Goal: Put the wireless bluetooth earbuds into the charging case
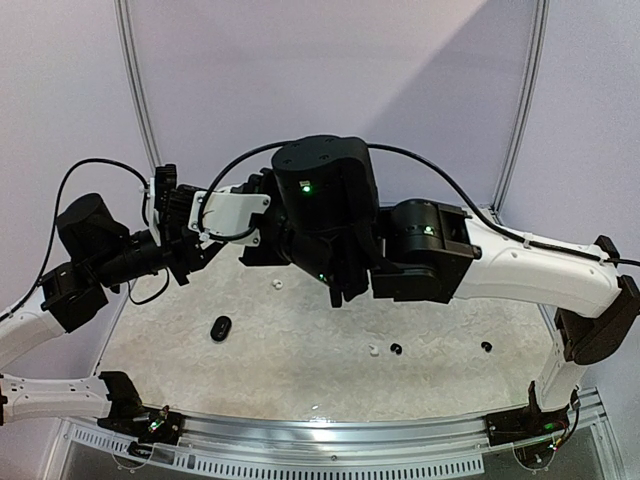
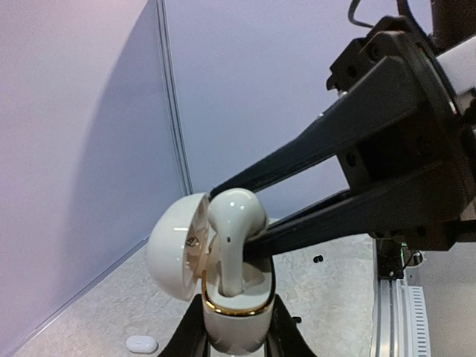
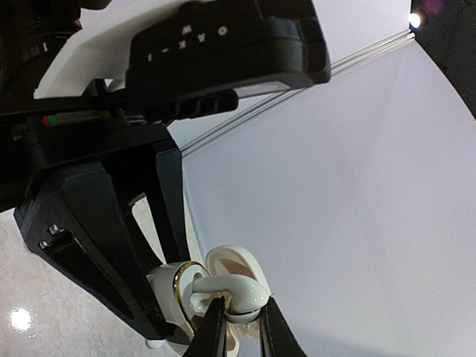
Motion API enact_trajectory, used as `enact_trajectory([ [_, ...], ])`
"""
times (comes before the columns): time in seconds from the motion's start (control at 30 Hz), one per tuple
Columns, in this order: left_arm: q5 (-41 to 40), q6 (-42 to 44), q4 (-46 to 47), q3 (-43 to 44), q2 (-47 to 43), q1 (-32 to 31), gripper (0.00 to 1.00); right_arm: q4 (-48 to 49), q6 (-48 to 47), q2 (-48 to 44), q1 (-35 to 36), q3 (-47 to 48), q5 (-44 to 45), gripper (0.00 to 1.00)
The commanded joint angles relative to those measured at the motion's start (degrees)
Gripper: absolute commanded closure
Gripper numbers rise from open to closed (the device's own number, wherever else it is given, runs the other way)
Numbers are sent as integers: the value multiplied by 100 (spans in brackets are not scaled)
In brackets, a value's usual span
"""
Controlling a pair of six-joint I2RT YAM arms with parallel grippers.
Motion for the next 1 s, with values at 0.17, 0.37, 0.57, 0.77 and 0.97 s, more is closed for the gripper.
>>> enact_trajectory([
  [0.17, -84, 137, 130, 100, -49, -87, 100, -485, 176, 96, -11, 106, -221, 100],
  [0.37, -69, 195, 136, 72, -71, -87, 100, -592, 177, 1, -7, 52, -250, 100],
  [0.57, -18, 368, 182, 52, -94, -87, 100, -523, 356, 5, -65, 53, -496, 100],
  [0.77, 8, 412, 217, 49, -111, -87, 100, -576, 751, -26, -178, 26, -940, 100],
  [0.97, -18, 432, 191, 27, -159, -87, 100, -810, 815, -41, -222, 11, -777, 100],
])
